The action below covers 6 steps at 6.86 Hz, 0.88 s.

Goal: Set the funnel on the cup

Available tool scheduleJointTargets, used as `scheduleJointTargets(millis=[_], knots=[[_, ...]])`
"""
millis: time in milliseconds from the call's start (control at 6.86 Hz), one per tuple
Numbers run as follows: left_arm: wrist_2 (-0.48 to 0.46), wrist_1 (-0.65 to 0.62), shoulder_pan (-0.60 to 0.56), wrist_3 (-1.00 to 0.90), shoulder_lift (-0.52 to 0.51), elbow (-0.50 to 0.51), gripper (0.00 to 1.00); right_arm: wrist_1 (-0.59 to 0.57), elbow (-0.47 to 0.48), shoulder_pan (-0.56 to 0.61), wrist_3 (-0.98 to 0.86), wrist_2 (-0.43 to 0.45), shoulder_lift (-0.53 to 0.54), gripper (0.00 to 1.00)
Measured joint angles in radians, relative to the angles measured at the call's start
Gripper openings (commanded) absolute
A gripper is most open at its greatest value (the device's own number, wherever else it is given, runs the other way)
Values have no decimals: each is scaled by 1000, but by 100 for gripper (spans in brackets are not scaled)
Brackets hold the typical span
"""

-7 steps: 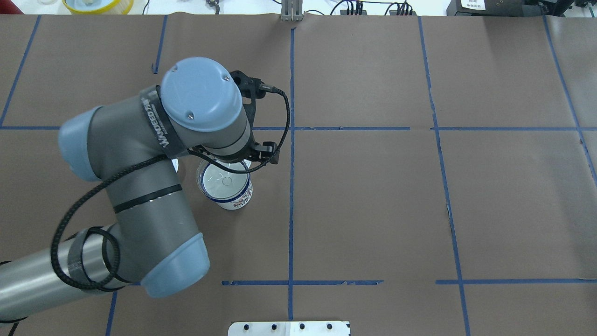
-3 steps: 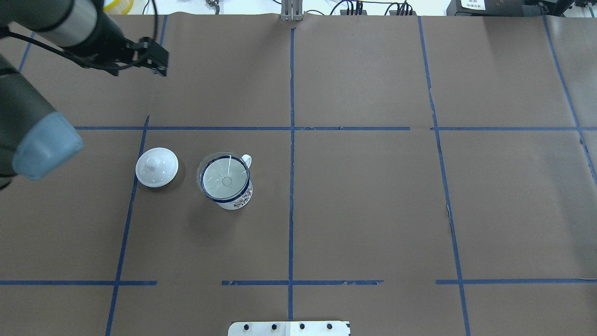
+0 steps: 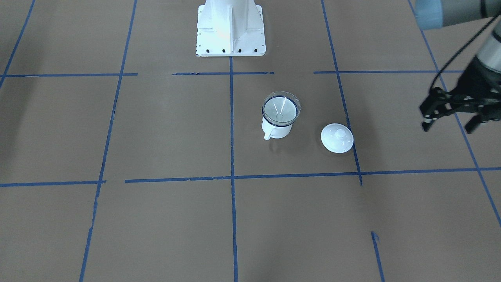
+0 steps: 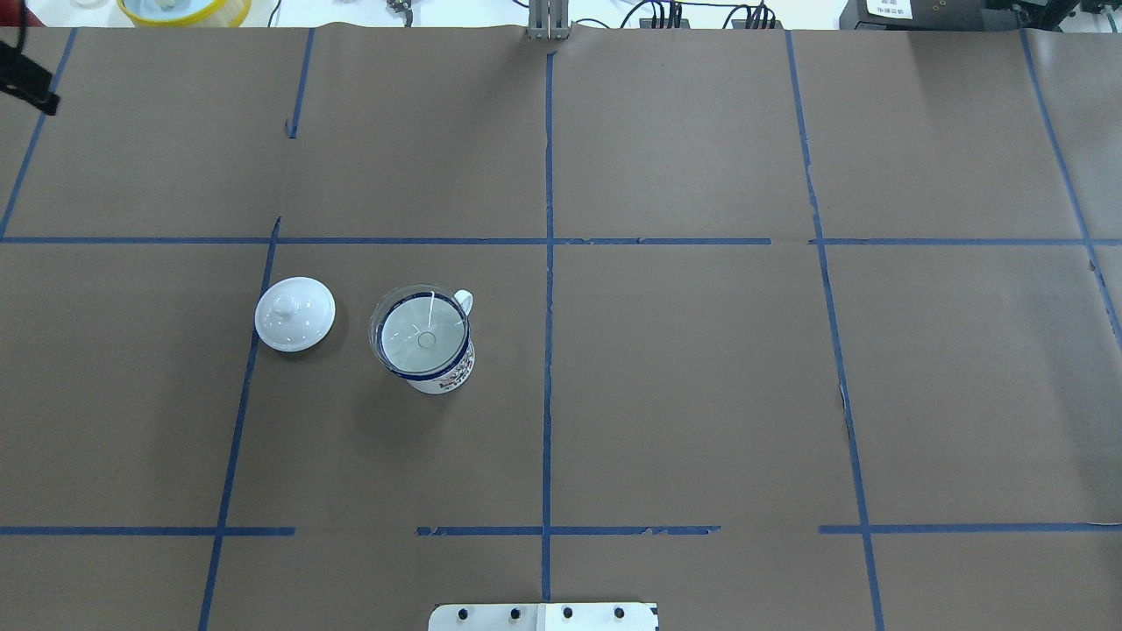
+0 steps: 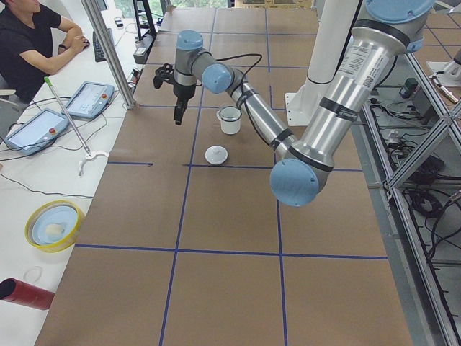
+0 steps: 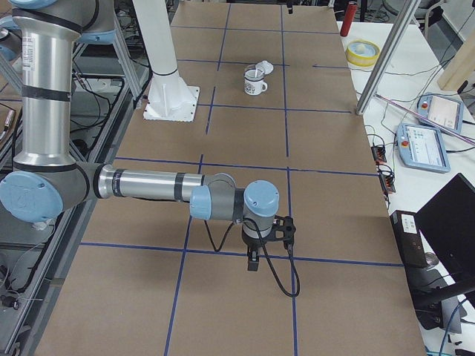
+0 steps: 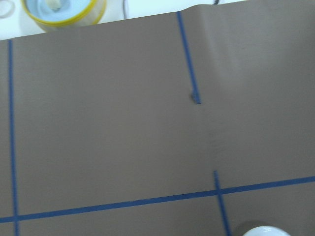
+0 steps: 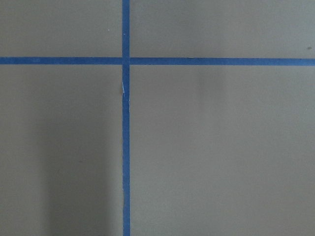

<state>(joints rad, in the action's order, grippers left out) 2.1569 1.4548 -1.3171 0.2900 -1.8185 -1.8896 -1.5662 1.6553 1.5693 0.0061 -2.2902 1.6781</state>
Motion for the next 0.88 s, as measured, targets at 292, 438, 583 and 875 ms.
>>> scheduleJointTargets(millis=[292,438,583,875], knots=[[41,6,-98,-159,162,24,100,0,0,0,0,0,0,100],[59,6,-153,-236,203,66,100,0,0,0,0,0,0,100],[89,6,-205,-312,224,126,100,0,0,0,0,0,0,100],[127,9,-251,-394,244,221,100,0,0,0,0,0,0,100]])
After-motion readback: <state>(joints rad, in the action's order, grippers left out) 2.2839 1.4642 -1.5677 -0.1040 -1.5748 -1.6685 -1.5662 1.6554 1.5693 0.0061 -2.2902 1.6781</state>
